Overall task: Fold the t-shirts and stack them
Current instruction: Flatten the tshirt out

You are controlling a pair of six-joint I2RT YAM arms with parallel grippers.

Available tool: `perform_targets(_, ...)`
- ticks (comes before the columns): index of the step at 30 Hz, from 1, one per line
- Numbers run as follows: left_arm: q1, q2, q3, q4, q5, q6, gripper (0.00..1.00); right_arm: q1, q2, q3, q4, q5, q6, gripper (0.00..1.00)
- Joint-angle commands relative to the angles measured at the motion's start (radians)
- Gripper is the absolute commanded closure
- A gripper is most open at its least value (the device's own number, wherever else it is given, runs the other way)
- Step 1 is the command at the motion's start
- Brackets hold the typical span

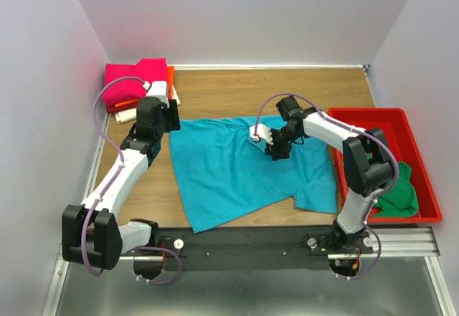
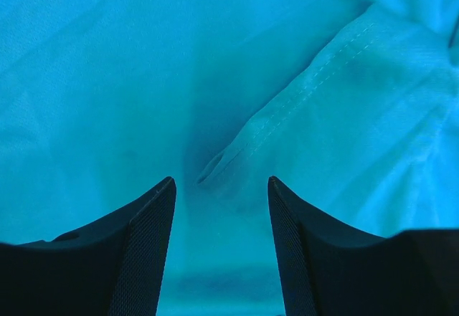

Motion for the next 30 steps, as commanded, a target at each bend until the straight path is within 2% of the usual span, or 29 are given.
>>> perform_targets(1, 0.001, -0.011, 0.017, 0.015, 0.027, 0.023, 0.32, 0.01, 0.036, -0.004, -0.015, 0.059, -0.032, 0.39)
perform_targets(6, 0.003, -0.012, 0.018, 0.019, 0.028, 0.024, 0.32, 0.02, 0.058, -0.015, -0.01, 0.085, -0.029, 0.43)
perform_targets(9, 0.001, -0.008, 0.018, 0.017, 0.033, 0.024, 0.32, 0.023, 0.058, -0.013, -0.002, 0.091, -0.024, 0.49)
perform_targets(10, 0.003, -0.008, 0.018, 0.019, 0.033, 0.024, 0.32, 0.023, 0.056, -0.012, -0.002, 0.093, -0.021, 0.56)
perform_targets(12, 0.001, -0.006, 0.018, 0.017, 0.033, 0.024, 0.32, 0.023, 0.043, -0.003, -0.004, 0.09, -0.012, 0.6)
perform_targets(14, 0.001, -0.003, 0.018, 0.019, 0.033, 0.024, 0.32, 0.023, 0.026, 0.002, -0.002, 0.085, -0.007, 0.69)
perform_targets(15, 0.003, -0.003, 0.018, 0.02, 0.034, 0.024, 0.32, 0.023, 0.012, 0.01, -0.002, 0.083, -0.004, 0.79)
perform_targets(16, 0.001, -0.002, 0.02, 0.019, 0.036, 0.026, 0.32, 0.023, 0.004, 0.014, -0.001, 0.082, 0.0, 0.79)
perform_targets(17, 0.001, 0.003, 0.018, 0.019, 0.037, 0.024, 0.32, 0.023, -0.002, 0.017, -0.002, 0.08, 0.006, 0.87)
perform_targets(20, 0.001, 0.011, 0.02, 0.019, 0.04, 0.026, 0.32, 0.023, -0.025, 0.04, 0.007, 0.083, 0.06, 0.99)
perform_targets(26, 0.005, 0.043, 0.023, 0.026, 0.065, 0.021, 0.32, -0.007, -0.042, 0.148, 0.082, 0.16, 0.284, 0.99)
perform_targets(27, 0.008, 0.055, 0.032, 0.026, 0.082, 0.014, 0.32, -0.025, -0.04, 0.192, 0.1, 0.201, 0.363, 0.99)
perform_targets(30, 0.027, 0.127, 0.067, 0.009, 0.134, -0.005, 0.34, -0.068, -0.04, 0.256, 0.132, 0.223, 0.449, 0.99)
